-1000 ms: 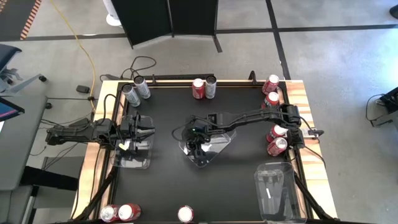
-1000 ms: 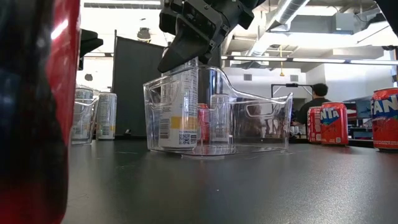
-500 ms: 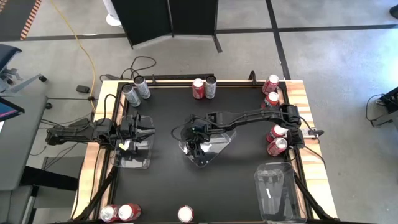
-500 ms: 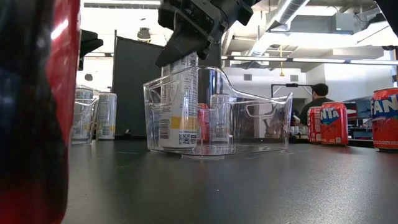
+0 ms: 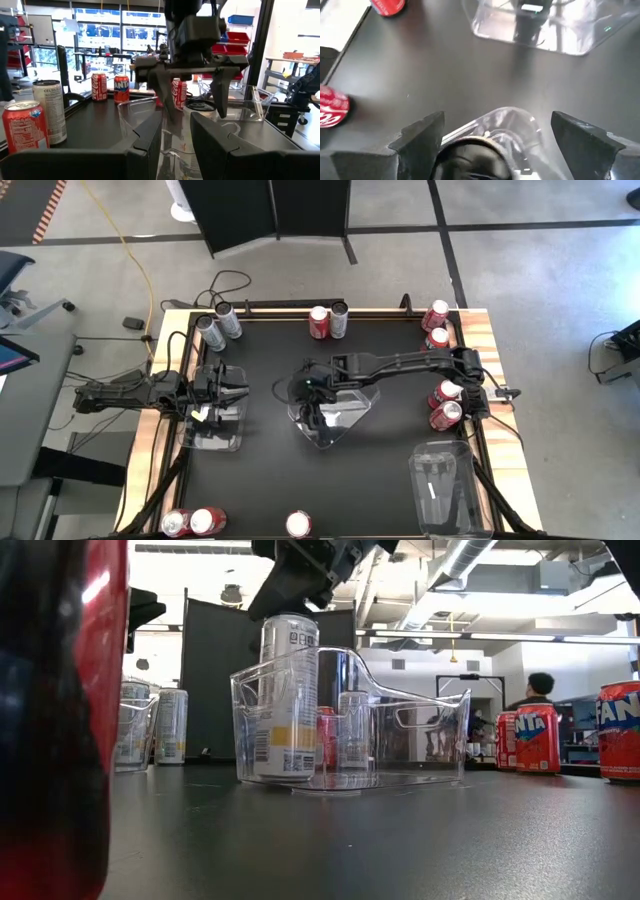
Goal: Sort soda cans
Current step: Put the white soda can into the middle transparent bin
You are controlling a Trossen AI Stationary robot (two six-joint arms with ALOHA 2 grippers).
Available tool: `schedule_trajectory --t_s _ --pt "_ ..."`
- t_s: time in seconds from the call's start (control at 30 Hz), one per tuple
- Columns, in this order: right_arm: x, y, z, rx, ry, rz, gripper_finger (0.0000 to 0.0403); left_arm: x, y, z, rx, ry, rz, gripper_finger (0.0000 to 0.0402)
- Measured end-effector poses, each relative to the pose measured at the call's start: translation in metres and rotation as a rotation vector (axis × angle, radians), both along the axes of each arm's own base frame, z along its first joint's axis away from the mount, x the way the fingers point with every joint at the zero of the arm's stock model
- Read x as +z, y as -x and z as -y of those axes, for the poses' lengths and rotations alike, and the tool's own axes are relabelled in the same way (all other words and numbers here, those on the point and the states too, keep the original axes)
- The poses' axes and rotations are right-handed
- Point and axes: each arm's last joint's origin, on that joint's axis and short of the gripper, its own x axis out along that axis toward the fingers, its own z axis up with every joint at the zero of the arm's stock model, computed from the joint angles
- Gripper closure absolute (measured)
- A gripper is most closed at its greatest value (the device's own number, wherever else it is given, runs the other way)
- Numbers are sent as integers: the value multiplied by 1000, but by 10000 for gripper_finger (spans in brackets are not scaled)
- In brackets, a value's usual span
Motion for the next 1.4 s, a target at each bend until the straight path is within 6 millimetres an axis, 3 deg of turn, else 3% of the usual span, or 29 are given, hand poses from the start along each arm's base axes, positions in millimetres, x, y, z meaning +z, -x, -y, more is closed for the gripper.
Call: schedule_trajectory --t_s 0.37,0.57,0.77,1.07,1.17,1.4 --pt "41 4 -6 -11 178 8 25 -1 0 0 0 0 -8 301" --pt "64 15 -7 -32 196 5 52 -1 0 0 0 1 -13 301" --pt "82 36 -8 -96 223 -35 149 -1 0 0 -1 4 -12 301" --pt "99 64 -1 -214 290 -87 382 -1 0 0 -1 4 -13 301" --pt "104 73 11 -255 323 -84 390 -1 0 0 -1 4 -10 301" --pt "124 100 74 -430 332 -63 399 1 0 0 -1 4 15 301"
